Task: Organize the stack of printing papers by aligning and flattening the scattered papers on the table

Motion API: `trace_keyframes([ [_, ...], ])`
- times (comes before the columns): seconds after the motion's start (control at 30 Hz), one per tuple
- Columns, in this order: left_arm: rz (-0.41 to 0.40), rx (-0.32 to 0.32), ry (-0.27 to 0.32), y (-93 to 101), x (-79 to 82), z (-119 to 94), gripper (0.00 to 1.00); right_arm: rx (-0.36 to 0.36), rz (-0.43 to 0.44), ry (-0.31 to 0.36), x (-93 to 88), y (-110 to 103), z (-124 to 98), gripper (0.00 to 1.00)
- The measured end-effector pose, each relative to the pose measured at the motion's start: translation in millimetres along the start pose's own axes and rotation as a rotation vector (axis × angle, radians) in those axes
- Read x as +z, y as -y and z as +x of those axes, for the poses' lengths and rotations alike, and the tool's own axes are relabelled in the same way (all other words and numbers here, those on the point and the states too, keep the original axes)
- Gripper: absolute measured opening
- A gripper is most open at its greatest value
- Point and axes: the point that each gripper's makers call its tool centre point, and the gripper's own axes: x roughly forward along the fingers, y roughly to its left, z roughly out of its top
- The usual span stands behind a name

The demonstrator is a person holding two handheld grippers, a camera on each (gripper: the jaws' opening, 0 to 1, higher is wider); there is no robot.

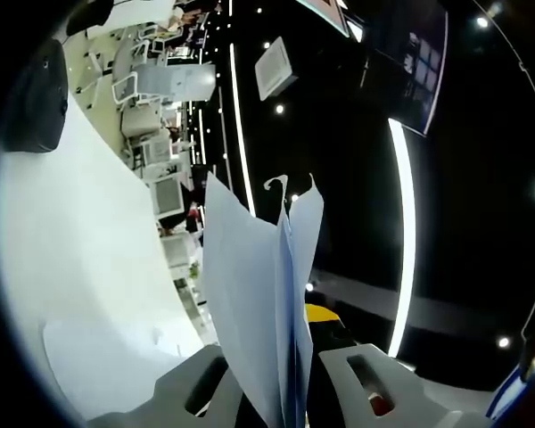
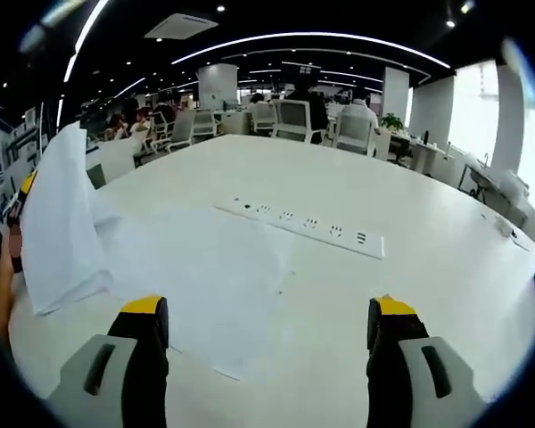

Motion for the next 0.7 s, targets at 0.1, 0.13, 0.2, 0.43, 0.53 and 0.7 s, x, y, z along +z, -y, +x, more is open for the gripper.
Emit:
trace_keyframes([
  [0.1,0.001,-0.002,0.0,0.3,0.4,0,0.06,-0.003,0.001,-0.002,-0.3,1,1,0.87],
  [0.13,0.001,-0.001,0.0,0.2,0.4,0,0.06,-0.003,0.001,-0.003,-0.6,1,1,0.87],
  [0.2,-0.002,-0.002,0.0,0.1,0.7,0,0.06,-0.005,0.002,-0.004,-0.8,1,2,0.87],
  [0.43,-0.002,-0.003,0.001,0.1,1.2,1,0.06,-0.01,-0.002,-0.021,-3.8,3,8,0.87],
  [0.53,-0.001,-0.005,0.001,0.5,1.5,1,0.06,-0.009,-0.004,-0.021,-3.9,2,8,0.87],
  [0.7,-0.001,-0.004,0.002,-0.5,2.6,1,0.06,-0.003,-0.009,-0.026,-4.2,-1,12,0.87],
])
